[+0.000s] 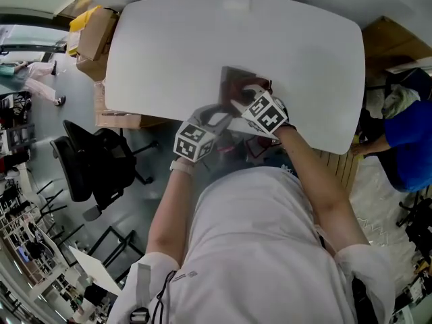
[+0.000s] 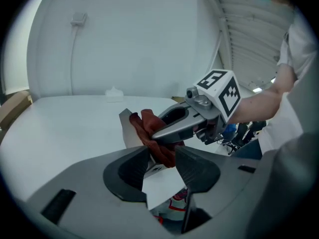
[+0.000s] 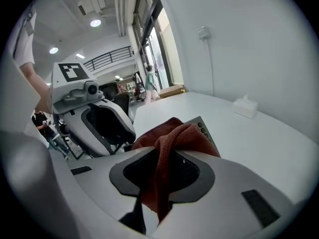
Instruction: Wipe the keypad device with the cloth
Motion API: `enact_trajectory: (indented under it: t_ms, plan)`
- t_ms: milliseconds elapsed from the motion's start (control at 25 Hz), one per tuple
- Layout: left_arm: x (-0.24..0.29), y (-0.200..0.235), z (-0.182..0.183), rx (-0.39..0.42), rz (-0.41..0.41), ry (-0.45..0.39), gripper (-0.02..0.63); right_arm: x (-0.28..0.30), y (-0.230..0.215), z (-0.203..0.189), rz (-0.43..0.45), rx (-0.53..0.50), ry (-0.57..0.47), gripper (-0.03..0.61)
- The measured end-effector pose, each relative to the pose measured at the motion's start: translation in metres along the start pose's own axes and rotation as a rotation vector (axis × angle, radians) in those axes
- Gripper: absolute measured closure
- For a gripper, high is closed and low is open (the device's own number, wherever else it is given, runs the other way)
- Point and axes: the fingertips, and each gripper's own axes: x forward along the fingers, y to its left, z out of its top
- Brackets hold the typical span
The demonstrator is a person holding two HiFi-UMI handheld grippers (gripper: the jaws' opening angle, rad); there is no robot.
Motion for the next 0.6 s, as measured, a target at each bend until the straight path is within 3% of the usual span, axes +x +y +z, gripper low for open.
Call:
enact_trajectory:
  t_ms: [320, 600]
  plan:
    - [0.002, 0.006, -0.007, -0.022, 0.045, 0.004, 0.454, -0.002, -0.013, -0.041, -0.080, 0.060, 0.073, 0.489]
    - [-0.002, 0.005, -0.003, -0.061, 0.028, -0.049, 0.456, -0.006, -0.038, -0.090, -0.129, 0.168, 0.163, 0.497]
